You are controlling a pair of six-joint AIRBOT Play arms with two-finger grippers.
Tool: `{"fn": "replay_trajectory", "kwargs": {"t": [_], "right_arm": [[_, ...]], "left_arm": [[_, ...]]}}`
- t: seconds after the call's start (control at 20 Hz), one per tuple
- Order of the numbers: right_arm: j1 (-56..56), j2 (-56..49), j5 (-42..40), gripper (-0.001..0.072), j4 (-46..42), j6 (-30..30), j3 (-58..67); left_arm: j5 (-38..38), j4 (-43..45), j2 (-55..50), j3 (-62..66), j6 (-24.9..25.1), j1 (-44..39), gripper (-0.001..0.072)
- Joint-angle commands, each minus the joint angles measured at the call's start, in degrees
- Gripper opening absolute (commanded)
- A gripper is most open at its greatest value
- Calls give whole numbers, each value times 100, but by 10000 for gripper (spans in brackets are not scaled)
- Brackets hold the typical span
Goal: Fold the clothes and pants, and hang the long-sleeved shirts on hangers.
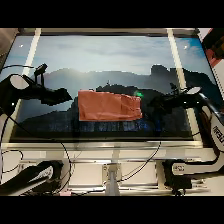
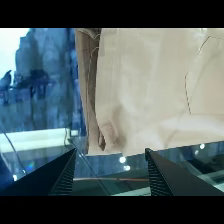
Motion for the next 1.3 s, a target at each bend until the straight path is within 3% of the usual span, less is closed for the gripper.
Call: {"fn": "replay_trajectory", "kwargs": {"t": [0.0,0.2,0.4,0.45,0.5,0.55,0.65,0.7,1.0,1.25], "right_arm": [[448,-564,-522,680,999,-129,-103],[992,-933,-741,678,1703,-374,-96],[1711,-960,-1174,668,1635,-557,142],[1858,-957,-1244,622,1484,-664,247],[1963,-957,-1276,567,1331,-660,365],[2031,-949,-1290,454,1156,-660,509],[2052,-927,-1237,98,1064,-660,798],[2033,-896,-1220,26,1071,-645,951],[1504,28,-553,26,627,-540,2079],[142,1320,-581,26,-953,809,2385]], "left_arm": [[7,-11,-24,9,-2,-11,471],[7,-7,-24,9,0,-11,471],[9,-4,-24,9,2,-11,471],[9,-4,-24,9,2,-11,471],[9,-4,-24,9,2,-11,471],[9,-4,-24,9,2,-11,471],[9,-4,-24,9,2,-11,471],[9,-2,-24,9,2,-11,471],[9,11,48,11,299,-4,471],[31,15,476,11,310,-4,471]]}}
